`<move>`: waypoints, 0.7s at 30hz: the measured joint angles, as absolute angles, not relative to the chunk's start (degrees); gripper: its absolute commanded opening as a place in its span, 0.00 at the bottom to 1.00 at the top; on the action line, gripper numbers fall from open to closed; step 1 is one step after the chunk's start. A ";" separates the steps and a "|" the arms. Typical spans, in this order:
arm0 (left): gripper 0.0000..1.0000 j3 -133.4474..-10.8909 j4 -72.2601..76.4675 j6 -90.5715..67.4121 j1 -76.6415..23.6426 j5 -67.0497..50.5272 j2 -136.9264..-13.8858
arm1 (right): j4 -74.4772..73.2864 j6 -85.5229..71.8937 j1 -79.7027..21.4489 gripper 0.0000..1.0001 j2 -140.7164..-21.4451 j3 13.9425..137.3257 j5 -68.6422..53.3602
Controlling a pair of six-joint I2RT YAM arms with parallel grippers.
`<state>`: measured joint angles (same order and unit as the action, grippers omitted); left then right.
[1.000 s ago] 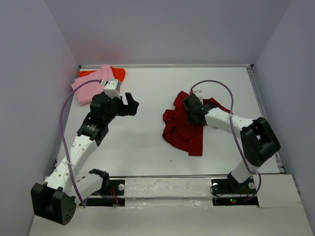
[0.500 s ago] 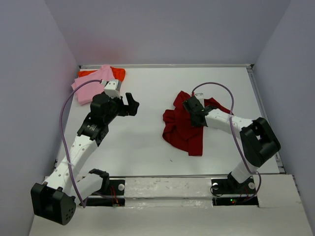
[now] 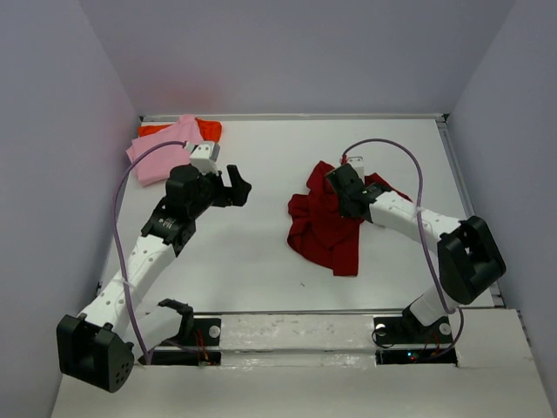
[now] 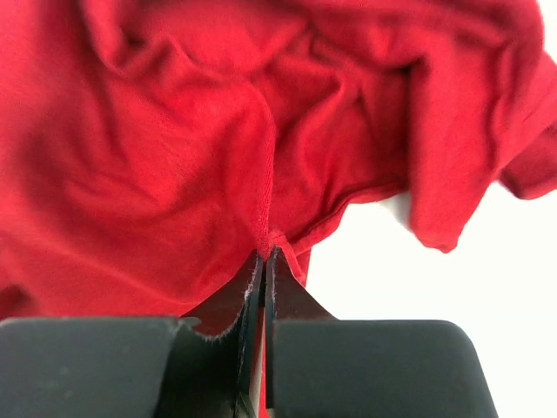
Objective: Fold and stack the t-shirts
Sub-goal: Flatten the tshirt out
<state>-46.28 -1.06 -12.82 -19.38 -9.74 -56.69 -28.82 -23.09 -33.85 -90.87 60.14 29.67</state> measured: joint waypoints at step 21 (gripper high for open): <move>0.94 -35.38 11.68 -32.14 -42.19 -5.93 -65.19 | -33.34 -11.29 -33.85 0.00 -86.61 90.56 37.50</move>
